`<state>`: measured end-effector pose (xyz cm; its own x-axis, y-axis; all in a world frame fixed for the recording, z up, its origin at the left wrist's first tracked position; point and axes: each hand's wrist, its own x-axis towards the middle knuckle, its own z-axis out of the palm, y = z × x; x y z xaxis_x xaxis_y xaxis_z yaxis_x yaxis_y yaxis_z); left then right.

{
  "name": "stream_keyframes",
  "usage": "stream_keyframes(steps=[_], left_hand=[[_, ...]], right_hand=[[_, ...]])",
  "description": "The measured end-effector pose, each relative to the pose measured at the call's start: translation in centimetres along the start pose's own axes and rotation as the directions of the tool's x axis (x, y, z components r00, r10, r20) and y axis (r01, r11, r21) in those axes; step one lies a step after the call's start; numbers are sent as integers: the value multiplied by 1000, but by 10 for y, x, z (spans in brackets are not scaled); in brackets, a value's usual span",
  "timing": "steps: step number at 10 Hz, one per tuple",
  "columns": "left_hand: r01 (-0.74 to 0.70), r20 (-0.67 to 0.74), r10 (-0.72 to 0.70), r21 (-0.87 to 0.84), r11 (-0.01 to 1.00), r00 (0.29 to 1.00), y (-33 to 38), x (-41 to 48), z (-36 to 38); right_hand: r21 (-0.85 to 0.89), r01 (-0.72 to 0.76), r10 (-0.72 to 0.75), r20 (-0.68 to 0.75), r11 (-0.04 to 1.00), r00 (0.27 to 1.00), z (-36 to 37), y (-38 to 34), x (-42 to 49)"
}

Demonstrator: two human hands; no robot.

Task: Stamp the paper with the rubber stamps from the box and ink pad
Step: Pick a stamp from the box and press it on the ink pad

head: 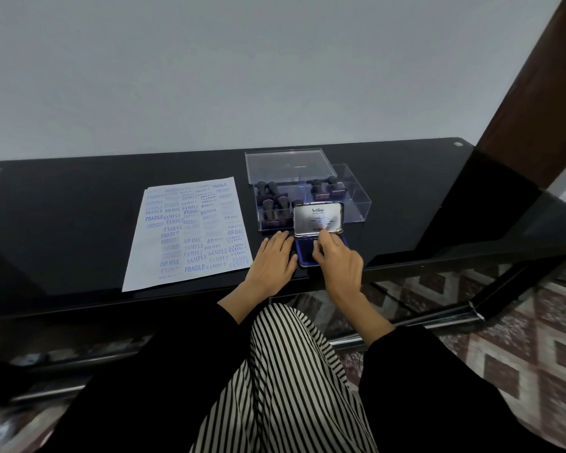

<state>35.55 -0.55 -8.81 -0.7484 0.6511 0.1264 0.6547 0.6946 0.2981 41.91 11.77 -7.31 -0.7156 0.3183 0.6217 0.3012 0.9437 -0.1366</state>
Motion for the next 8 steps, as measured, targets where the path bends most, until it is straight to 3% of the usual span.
stream_keyframes(steps=[2,4,8], left_hand=[[-1,-3,1,-2,1000,1000,0,0,0],[-6,-1,6,-4,1000,1000,0,0,0],[-15,-18,15,-2,1000,1000,-1,1,2]], right_hand=[[-43,-9,13,94,999,995,-3,-5,15],[-23,19,-11,289,1000,957,5,-6,32],[11,21,-22,156,1000,988,2,-4,16]])
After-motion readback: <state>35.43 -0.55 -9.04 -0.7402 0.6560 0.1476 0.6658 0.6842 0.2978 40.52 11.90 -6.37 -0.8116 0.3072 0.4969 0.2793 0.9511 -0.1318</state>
